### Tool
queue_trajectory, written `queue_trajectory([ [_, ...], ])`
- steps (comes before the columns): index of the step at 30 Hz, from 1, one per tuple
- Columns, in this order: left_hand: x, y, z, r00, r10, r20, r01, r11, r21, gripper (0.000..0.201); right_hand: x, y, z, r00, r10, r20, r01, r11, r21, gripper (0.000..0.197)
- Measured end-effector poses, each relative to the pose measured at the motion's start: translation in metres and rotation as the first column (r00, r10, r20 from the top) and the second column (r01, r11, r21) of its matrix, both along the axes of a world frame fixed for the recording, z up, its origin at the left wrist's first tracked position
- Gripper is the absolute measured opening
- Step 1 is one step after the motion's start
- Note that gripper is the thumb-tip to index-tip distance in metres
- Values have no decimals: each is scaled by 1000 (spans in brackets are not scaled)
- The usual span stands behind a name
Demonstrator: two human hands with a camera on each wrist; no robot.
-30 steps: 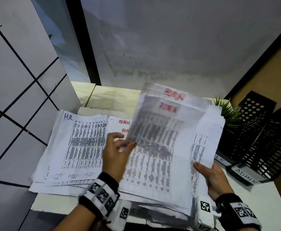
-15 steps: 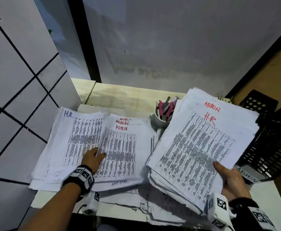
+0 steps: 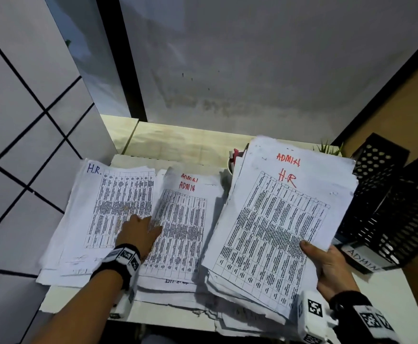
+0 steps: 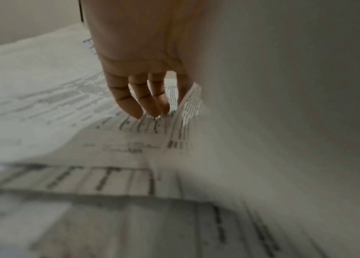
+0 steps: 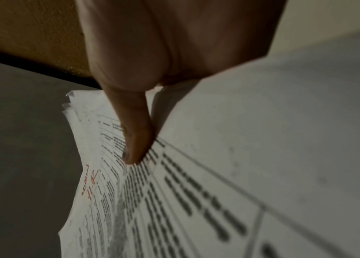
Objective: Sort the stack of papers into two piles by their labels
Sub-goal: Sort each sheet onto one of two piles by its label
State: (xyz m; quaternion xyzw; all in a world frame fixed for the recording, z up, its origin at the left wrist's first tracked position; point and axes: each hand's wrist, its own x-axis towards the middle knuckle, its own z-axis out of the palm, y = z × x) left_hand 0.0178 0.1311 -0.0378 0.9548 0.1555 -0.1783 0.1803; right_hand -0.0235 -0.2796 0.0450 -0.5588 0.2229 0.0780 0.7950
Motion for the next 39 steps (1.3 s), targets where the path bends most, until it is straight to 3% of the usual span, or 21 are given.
queue_trajectory([
  [2,-1,2,9,999,-14,-29,17,992,128,60,1,4,7,999,18,31,-18,1000,-13,57],
  [4,4,-2,22,1000,17,17,-19,991,135,66,4,8,10,999,23,29,-23,1000,0,50],
  [6,11,-16,40,986,43,160,-39,999,-30,63,6,11,8,999,33,15,-33,999,-2,45],
  [8,17,-38,62,955,54,292,31,960,-279,54,8,14,5,999,48,-9,-49,999,-11,47],
  [11,21,-78,94,930,142,338,93,801,-592,36,12,21,5,997,72,0,-72,997,-11,61],
  [13,21,-100,109,917,255,307,46,697,-715,28,13,25,5,996,85,6,-85,996,-10,70],
  [15,20,-114,113,894,368,256,-25,611,-791,29,13,25,4,996,92,3,-92,996,7,68],
  [16,21,-119,112,886,398,240,-52,598,-800,29,13,25,5,995,95,-2,-95,995,17,62],
  [19,20,-125,104,887,396,238,-88,651,-754,31,13,23,5,996,89,-1,-89,995,37,51],
  [23,16,-130,99,887,405,223,-93,628,-773,27,12,24,4,995,96,-4,-96,995,18,70],
  [27,12,-132,99,893,400,205,-85,599,-796,18,12,27,3,994,106,6,-106,994,26,72],
  [29,9,-130,100,895,386,224,-33,558,-829,19,12,27,2,995,104,6,-104,994,34,73],
  [33,-7,-125,103,884,158,440,252,632,-733,5,13,24,-1,995,97,-2,-97,995,36,74],
  [37,-25,-127,101,906,45,420,334,533,-777,8,13,25,-4,993,116,-21,-116,993,-2,71],
  [39,-31,-129,96,907,7,421,357,517,-778,9,13,25,-5,992,124,-29,-124,992,-5,59],
])
